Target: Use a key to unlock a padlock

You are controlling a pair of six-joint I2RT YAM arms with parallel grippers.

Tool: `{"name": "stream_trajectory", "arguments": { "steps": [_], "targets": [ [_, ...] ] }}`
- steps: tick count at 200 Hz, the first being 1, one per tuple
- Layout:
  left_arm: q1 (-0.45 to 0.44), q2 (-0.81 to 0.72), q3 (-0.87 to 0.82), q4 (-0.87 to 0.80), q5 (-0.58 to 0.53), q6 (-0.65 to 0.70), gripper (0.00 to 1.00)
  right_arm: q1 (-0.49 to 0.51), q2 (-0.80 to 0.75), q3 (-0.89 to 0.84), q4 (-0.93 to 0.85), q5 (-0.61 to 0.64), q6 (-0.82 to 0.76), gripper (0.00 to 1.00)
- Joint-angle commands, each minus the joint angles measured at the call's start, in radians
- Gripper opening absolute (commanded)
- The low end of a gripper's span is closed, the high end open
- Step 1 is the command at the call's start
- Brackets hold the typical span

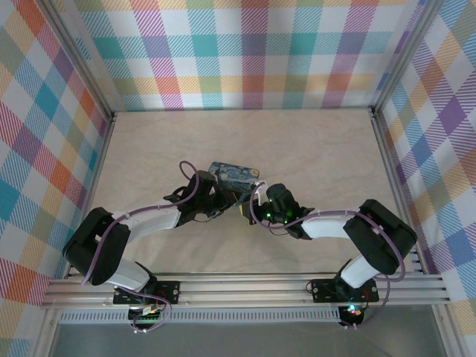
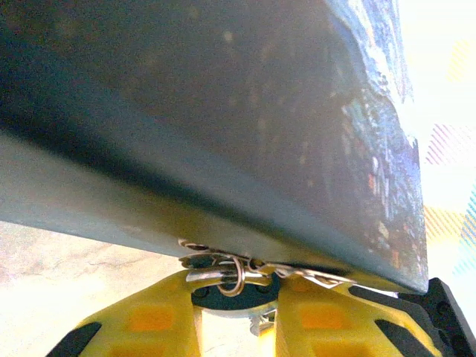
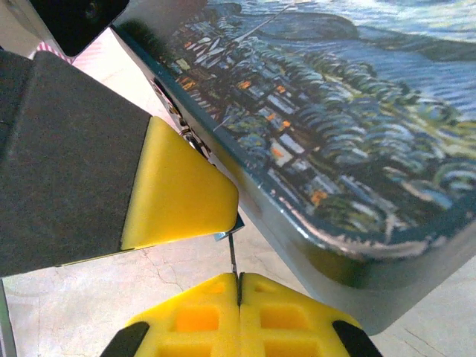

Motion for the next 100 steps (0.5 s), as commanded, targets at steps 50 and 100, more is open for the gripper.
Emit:
{"name": "stream_trajectory", "arguments": {
  "steps": [50, 100],
  "targets": [
    [-0.024, 0.008, -0.020, 0.053, 0.009, -0.066, 0.12, 0.021, 0.006, 0.020, 0.090, -0.001, -0.003, 0.00],
    [-0.025, 0.014, -0.006, 0.060, 0.050, -0.151, 0.11, 0.029, 0.003, -0.027, 0.159, 0.061, -0.048, 0.00]
  ]
}}
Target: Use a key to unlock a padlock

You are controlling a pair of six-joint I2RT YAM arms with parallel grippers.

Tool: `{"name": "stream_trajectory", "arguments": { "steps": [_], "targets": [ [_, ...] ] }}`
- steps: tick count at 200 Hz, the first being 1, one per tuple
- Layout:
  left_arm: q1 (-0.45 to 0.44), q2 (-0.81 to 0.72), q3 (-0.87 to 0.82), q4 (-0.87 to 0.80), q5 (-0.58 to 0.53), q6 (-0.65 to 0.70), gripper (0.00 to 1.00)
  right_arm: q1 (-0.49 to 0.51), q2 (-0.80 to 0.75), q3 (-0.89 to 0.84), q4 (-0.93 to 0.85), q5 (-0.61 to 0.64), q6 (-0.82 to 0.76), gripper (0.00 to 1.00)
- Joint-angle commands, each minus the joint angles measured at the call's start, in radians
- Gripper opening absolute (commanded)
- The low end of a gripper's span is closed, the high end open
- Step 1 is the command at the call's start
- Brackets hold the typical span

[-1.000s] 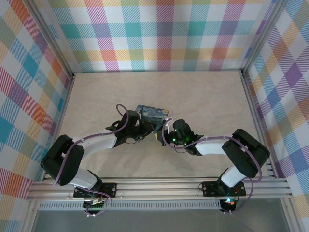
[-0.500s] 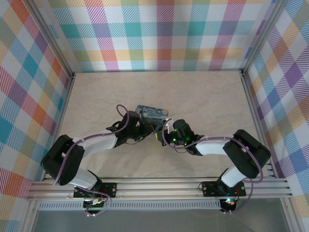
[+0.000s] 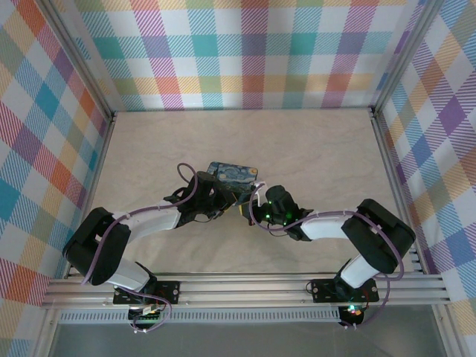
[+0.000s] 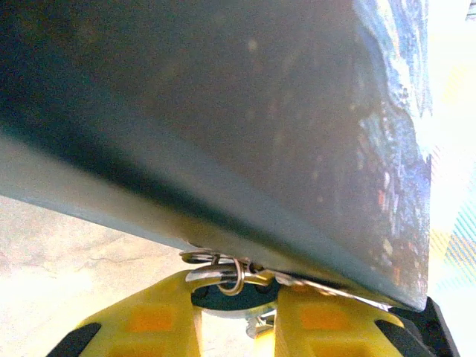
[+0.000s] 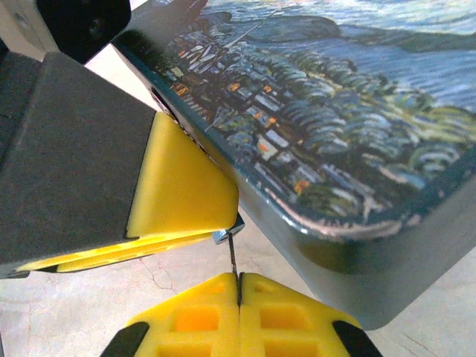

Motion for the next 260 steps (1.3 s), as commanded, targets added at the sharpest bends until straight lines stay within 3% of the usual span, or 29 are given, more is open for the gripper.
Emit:
{"name": "stream_trajectory", "arguments": {
  "steps": [1, 260],
  "targets": [
    [-0.023, 0.014, 0.006, 0.041, 0.059, -0.053, 0.11, 0.011, -0.008, -0.008, 0.114, 0.021, -0.043, 0.00],
    [-0.022, -0.003, 0.016, 0.003, 0.058, -0.101, 0.13, 0.011, -0.059, -0.090, 0.099, 0.024, -0.039, 0.00]
  ]
}}
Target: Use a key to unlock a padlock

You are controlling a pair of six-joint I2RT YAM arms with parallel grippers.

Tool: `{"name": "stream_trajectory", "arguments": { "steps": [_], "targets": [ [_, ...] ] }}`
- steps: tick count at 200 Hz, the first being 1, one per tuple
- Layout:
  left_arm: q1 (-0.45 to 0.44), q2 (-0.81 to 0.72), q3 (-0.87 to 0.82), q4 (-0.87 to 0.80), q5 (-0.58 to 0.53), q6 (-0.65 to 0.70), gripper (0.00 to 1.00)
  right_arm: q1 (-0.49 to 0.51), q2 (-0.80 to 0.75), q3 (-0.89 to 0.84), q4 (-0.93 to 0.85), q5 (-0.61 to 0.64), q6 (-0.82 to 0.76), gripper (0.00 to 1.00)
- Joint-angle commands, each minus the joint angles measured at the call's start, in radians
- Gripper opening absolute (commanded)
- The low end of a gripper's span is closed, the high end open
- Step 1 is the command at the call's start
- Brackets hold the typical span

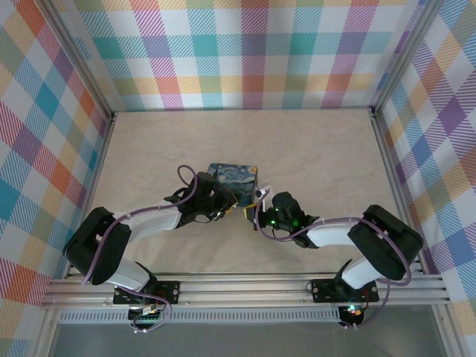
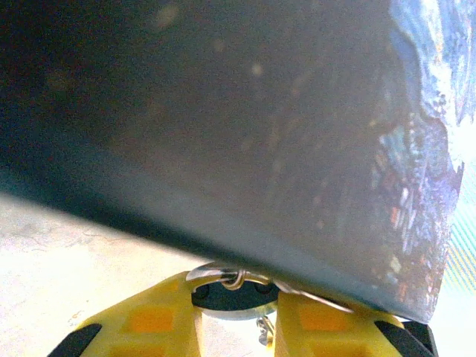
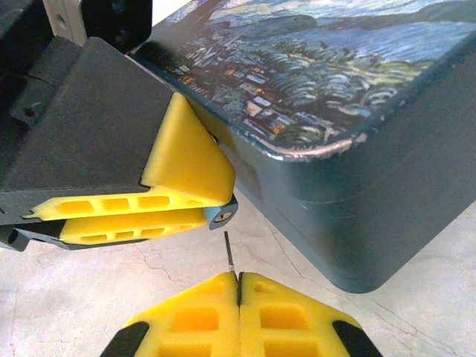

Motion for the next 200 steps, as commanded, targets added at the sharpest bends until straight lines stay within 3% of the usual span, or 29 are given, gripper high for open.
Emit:
{"name": "stream_trajectory", "arguments": {
  "steps": [1, 200],
  "targets": [
    [-0.016, -0.006, 0.016, 0.014, 0.034, -0.020, 0.13, 0.005, 0.007, 0.014, 0.021, -0.012, 0.013, 0.00],
    [-0.016, 0.000, 0.011, 0.026, 0.045, -0.026, 0.13, 0.004, 0.073, 0.059, 0.070, -0.022, 0.055, 0.00]
  ]
}}
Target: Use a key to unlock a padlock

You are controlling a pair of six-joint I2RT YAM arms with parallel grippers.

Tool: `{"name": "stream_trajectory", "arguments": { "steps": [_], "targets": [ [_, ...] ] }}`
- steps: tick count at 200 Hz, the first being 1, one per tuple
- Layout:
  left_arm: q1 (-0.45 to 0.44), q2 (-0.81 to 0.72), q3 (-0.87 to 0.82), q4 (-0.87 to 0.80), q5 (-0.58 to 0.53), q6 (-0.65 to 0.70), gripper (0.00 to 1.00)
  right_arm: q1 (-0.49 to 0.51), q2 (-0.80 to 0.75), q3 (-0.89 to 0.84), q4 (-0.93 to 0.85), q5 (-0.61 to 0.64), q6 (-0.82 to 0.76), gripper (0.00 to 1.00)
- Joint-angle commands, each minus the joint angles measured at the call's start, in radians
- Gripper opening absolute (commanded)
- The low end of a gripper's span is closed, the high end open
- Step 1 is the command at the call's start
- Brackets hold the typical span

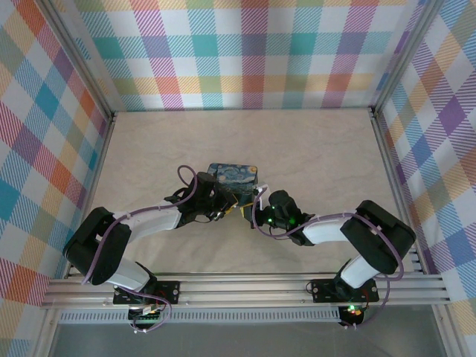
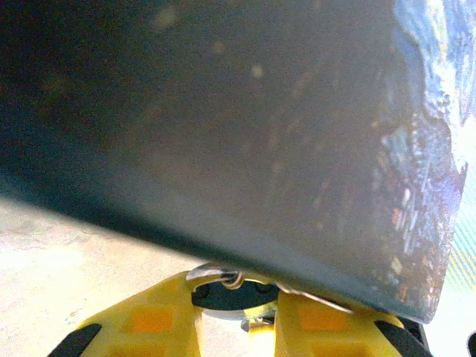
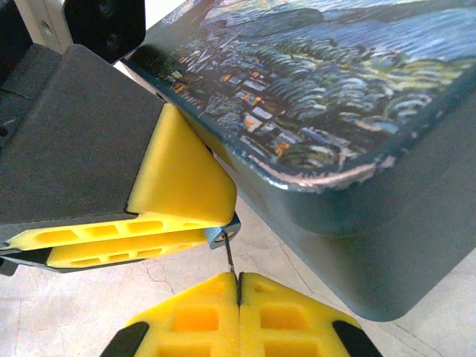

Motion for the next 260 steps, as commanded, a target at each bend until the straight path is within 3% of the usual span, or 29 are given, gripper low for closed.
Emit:
{"name": "stream_trajectory", "arguments": {
  "steps": [1, 151, 260],
  "targets": [
    [-0.016, 0.000, 0.011, 0.025, 0.042, -0.019, 0.13, 0.004, 0.011, 0.021, 0.048, -0.006, 0.023, 0.00],
    [-0.019, -0.010, 0.003, 0.065, 0.056, -0.038, 0.12, -0.007, 0.078, 0.063, 0.125, -0.027, 0.049, 0.00],
    [-0.029, -0.003, 0.023, -0.036, 0.029, 0.085, 0.12, -0.044, 0.079, 0.076, 0.137, -0.063, 0.052, 0.00]
  ]
}}
